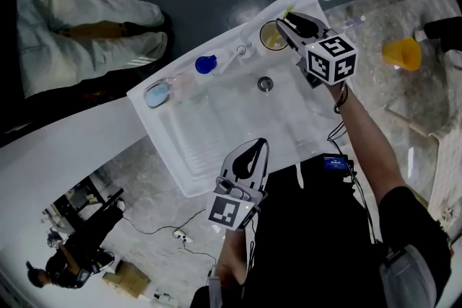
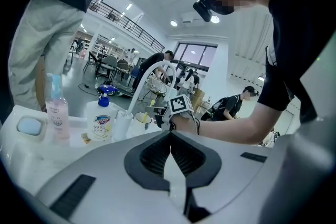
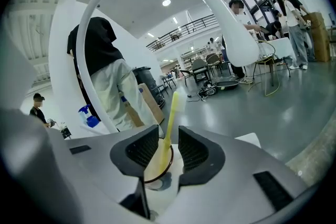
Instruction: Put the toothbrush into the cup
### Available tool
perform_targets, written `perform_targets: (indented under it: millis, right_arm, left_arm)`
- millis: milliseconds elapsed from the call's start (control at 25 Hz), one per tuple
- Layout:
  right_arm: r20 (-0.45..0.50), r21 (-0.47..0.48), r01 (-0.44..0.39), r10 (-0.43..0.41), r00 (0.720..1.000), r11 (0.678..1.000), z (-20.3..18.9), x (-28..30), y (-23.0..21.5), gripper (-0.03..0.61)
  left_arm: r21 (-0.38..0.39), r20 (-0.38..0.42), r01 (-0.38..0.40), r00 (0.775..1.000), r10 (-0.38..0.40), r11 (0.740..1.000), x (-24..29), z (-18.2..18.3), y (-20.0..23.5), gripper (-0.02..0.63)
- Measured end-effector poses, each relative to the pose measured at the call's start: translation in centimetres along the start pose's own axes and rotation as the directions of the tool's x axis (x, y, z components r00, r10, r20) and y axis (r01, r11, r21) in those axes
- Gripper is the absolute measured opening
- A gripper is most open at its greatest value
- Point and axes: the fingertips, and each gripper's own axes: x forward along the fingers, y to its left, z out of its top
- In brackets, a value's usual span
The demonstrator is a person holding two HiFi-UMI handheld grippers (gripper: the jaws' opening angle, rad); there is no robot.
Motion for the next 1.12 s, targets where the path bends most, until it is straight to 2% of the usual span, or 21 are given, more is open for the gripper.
perform_targets:
  millis: [280, 640, 1120]
  right_arm:
    - [0.013, -0.012, -0.012, 0.012, 1.0, 1.0, 0.6, -1.6, 0.6, 0.119]
    - [0.028, -0.129, -0.019, 0.023, 0.999, 0.991, 2.3, -4.2, 2.9, 0.017]
    - [0.051, -0.186, -0.072, 0.083, 0.995, 0.98, 4.4, -11.2, 8.6, 0.014]
  left_arm:
    - [0.007, 0.013, 0.007, 1.0, -0.008, 1.0, 0.1, 1.0, -0.4, 0.012]
    - [0.046, 0.053, 0.01, 0.999, -0.012, 0.999, -0.5, 2.5, -1.7, 0.012]
    - [0.113, 0.121, 0.02, 0.992, -0.034, 0.993, -1.2, 5.7, -4.3, 0.012]
